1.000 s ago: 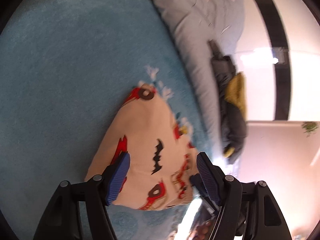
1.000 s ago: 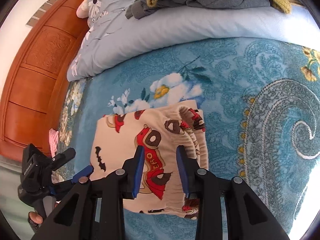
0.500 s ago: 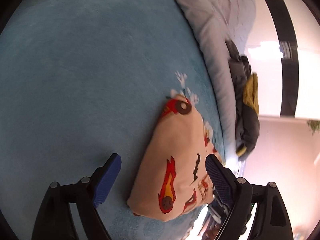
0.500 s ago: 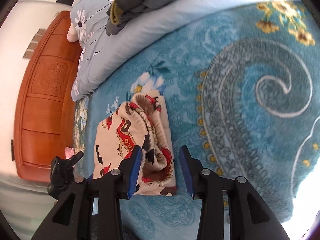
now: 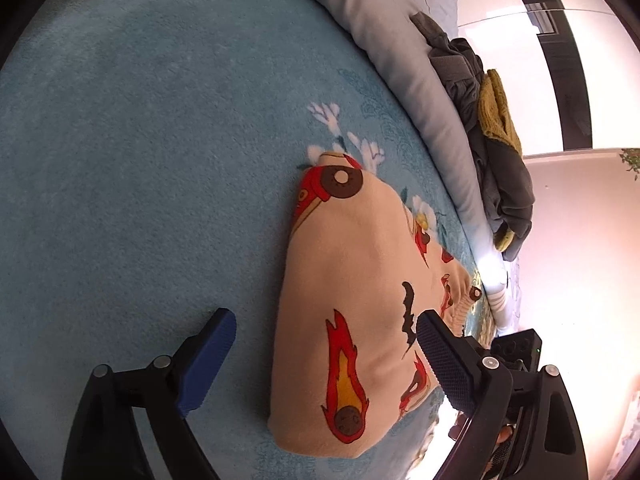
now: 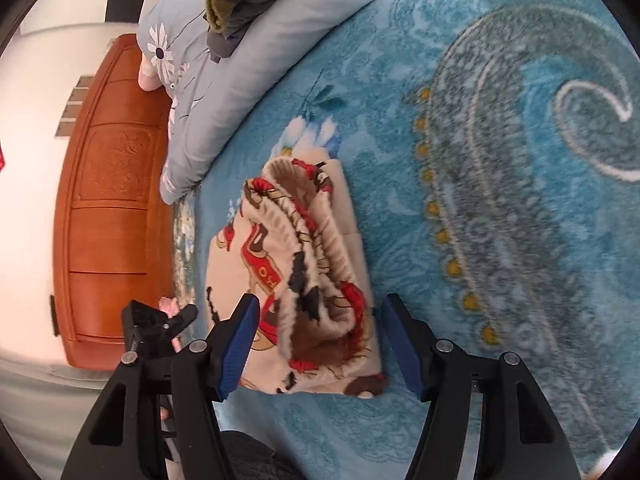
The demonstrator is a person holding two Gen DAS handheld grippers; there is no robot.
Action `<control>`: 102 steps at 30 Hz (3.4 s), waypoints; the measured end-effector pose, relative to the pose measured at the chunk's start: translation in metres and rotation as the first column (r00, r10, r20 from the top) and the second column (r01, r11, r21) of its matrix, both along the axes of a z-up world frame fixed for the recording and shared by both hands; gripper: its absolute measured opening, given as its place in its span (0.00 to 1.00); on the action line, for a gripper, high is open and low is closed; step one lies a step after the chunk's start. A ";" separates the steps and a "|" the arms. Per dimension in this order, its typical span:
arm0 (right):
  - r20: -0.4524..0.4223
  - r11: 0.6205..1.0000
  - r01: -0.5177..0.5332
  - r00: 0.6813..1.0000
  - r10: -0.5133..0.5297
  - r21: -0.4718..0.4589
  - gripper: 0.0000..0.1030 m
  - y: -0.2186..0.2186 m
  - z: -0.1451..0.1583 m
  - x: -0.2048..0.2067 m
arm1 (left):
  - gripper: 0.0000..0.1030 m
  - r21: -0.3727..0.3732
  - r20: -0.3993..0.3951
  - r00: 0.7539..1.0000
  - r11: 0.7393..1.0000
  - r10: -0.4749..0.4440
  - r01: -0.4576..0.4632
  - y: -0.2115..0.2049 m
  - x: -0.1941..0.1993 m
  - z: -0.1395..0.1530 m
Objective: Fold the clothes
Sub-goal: 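Pinch the folded pants bundle with both grippers and lift it, then carry the pants bundle with both grippers onto the pink fuzzy garment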
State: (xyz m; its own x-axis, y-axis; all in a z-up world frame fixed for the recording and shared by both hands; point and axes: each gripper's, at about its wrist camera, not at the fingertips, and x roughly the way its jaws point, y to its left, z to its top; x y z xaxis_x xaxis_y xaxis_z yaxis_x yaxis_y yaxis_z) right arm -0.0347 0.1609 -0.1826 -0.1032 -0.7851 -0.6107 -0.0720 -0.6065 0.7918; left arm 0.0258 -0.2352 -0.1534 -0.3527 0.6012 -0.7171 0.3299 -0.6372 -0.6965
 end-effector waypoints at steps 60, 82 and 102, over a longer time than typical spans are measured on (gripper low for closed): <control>-0.422 0.978 0.155 0.884 -0.200 -0.139 0.24 0.307 0.250 0.068 | 0.41 -0.517 -0.325 0.665 0.715 -0.672 0.470 0.405 0.037 0.295; -0.339 0.907 0.421 0.854 -0.395 0.004 0.25 0.515 0.234 0.126 | 0.39 -0.201 -0.241 0.648 0.690 -0.722 0.695 0.555 0.044 0.224; -0.267 0.874 0.486 0.845 -0.463 0.024 0.26 0.533 0.195 0.127 | 0.40 0.030 -0.195 0.710 0.719 -0.677 0.694 0.539 0.066 0.196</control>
